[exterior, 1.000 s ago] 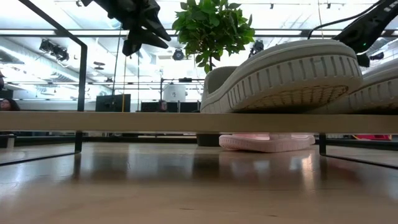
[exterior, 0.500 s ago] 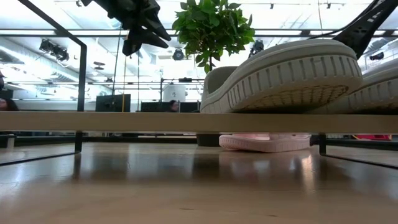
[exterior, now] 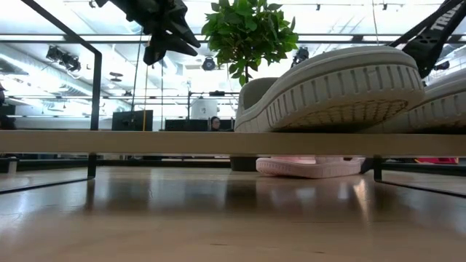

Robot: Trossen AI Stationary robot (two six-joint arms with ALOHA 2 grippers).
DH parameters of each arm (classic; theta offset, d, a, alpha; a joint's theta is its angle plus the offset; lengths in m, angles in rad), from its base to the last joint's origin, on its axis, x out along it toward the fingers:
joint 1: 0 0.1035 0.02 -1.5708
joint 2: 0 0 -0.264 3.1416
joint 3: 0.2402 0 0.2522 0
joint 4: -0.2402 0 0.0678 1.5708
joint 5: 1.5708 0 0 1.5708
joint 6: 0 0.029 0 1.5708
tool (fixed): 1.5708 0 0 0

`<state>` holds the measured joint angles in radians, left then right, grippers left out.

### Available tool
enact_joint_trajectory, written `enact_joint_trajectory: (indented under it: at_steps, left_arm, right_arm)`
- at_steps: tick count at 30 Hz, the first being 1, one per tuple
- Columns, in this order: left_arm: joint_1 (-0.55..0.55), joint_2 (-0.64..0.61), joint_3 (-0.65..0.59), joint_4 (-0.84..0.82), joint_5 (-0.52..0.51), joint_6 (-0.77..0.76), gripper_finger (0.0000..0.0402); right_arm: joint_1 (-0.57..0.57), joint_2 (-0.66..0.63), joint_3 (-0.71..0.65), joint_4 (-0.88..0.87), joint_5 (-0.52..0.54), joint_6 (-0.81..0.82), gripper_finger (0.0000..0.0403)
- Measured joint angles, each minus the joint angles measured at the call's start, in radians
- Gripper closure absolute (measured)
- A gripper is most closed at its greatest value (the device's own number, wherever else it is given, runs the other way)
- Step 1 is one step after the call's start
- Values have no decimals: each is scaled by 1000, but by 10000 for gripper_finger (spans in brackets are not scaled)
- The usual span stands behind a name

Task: Pick and place slides into the shelf
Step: Put the bottom pink slide on the shelf

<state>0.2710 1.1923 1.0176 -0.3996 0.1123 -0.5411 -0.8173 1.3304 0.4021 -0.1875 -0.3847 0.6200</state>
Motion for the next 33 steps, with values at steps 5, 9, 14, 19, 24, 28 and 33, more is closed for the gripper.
enact_joint_trajectory:
  at_steps: [5, 9, 14, 19, 24, 28, 33]
  left_arm:
    - [0, 0, 0, 0, -3, 1, 317]
    - [0, 0, 0, 0, -5, 2, 313]
    - [0, 0, 0, 0, -7, 3, 308]
    - [0, 0, 0, 1, -7, 4, 313]
    - [0, 0, 0, 0, -7, 11, 319]
    - [0, 0, 0, 0, -14, 16, 315]
    - [0, 0, 0, 0, -15, 29, 311]
  right_arm:
    - [0, -18, -55, 87, 1, 39, 211]
    - [1, -20, -63, 115, 15, 34, 262]
    - [2, -20, -65, 115, 46, 34, 334]
    - [3, -35, -65, 111, 61, 34, 357]
    - [3, -128, -67, 49, 92, 70, 358]
    - [2, -248, -67, -50, 116, 105, 359]
    - [2, -421, -64, -140, 122, 171, 359]
